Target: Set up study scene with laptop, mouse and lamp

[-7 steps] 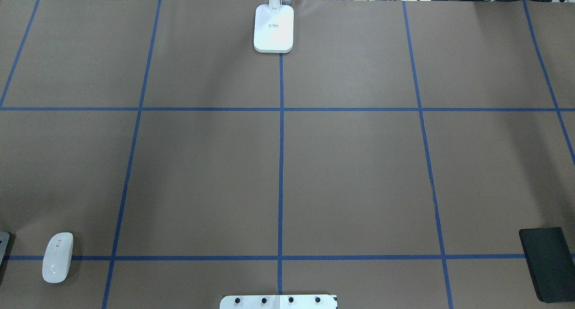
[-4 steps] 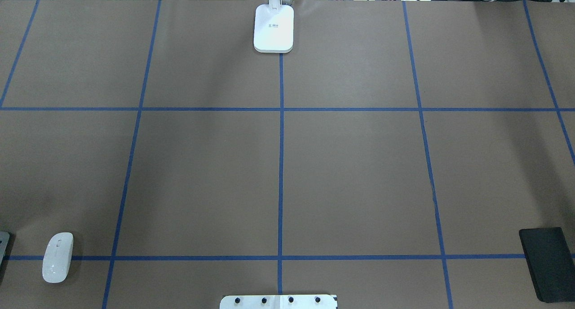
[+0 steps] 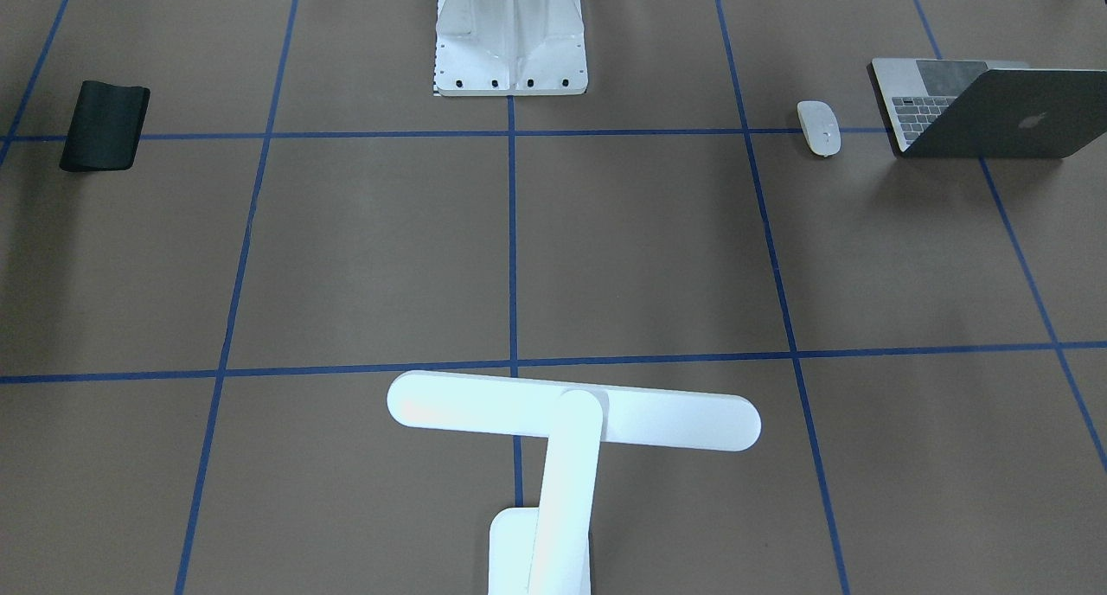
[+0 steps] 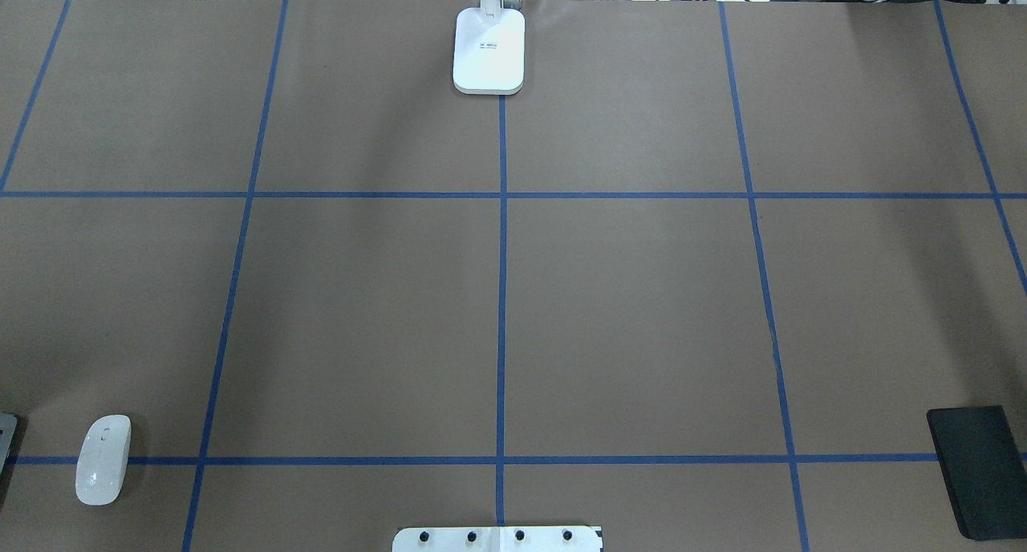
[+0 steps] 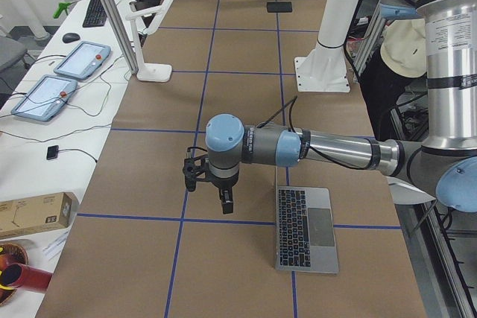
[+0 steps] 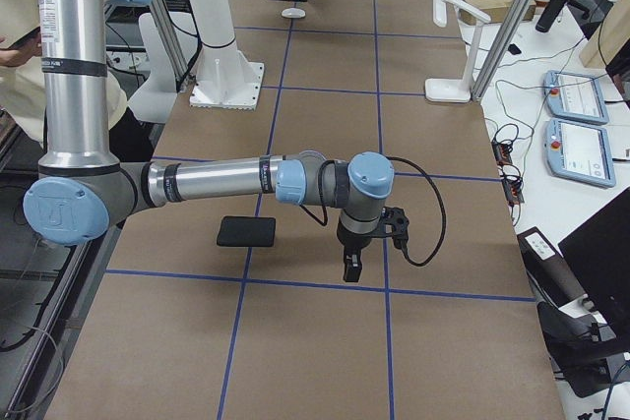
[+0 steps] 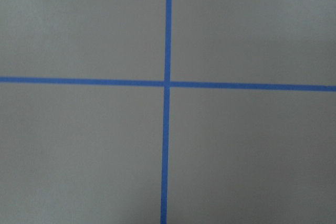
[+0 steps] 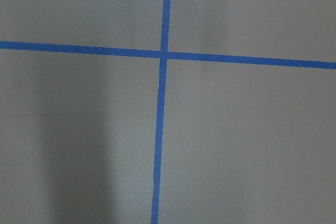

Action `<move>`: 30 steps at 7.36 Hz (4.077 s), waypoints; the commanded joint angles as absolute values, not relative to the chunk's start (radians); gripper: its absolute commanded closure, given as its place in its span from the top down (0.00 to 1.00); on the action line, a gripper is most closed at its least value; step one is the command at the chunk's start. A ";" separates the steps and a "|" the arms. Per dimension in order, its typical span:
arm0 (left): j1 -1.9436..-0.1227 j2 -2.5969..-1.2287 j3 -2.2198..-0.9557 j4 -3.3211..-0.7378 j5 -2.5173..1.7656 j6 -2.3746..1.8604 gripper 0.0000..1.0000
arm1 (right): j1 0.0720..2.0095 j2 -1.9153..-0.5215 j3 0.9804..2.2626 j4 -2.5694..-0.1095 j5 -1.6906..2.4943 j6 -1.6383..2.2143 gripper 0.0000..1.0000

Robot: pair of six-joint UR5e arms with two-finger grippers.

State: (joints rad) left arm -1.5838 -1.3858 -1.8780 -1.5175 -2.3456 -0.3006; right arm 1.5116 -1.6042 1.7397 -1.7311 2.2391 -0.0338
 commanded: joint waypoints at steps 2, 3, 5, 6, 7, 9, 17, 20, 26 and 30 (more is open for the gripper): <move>-1.597 -1.250 -1.934 -1.513 -2.349 -0.604 1.00 | 1.496 -1.620 1.782 -1.735 2.249 -0.037 1.00; -1.601 -1.230 -1.931 -1.513 -2.353 -0.679 1.00 | 1.496 -1.649 1.813 -1.732 2.256 -0.044 1.00; -1.611 -1.186 -1.931 -1.513 -2.359 -0.782 1.00 | 1.496 -1.695 1.870 -1.732 2.270 -0.046 1.00; -1.612 -1.174 -1.925 -1.514 -2.370 -0.826 1.00 | 1.494 -1.698 1.873 -1.732 2.270 -0.048 1.00; -1.627 -1.152 -1.930 -1.514 -2.402 -0.869 1.00 | 1.496 -1.697 1.875 -1.732 2.272 -0.048 1.00; -1.651 -1.129 -1.937 -1.514 -2.413 -0.926 1.00 | 1.496 -1.700 1.888 -1.732 2.275 -0.048 1.00; -1.641 -1.097 -1.913 -1.542 -2.497 -1.094 1.00 | 1.496 -1.717 1.888 -1.733 2.307 -0.066 1.00; -1.634 -1.095 -1.847 -1.596 -2.548 -1.091 1.00 | 1.496 -1.717 1.888 -1.732 2.307 -0.066 1.00; -1.628 -1.132 -1.752 -1.661 -2.644 -1.095 0.22 | 1.496 -1.726 1.888 -1.730 2.309 -0.092 1.00; -1.629 -1.210 -1.712 -1.648 -2.707 -1.104 0.00 | 1.496 -1.726 1.893 -1.732 2.309 -0.094 1.00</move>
State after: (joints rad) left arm -1.6288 -1.1901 -1.7224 -1.6534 -2.6671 -1.1003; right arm 1.4956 -1.7264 1.8910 -1.7306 2.3086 -0.0932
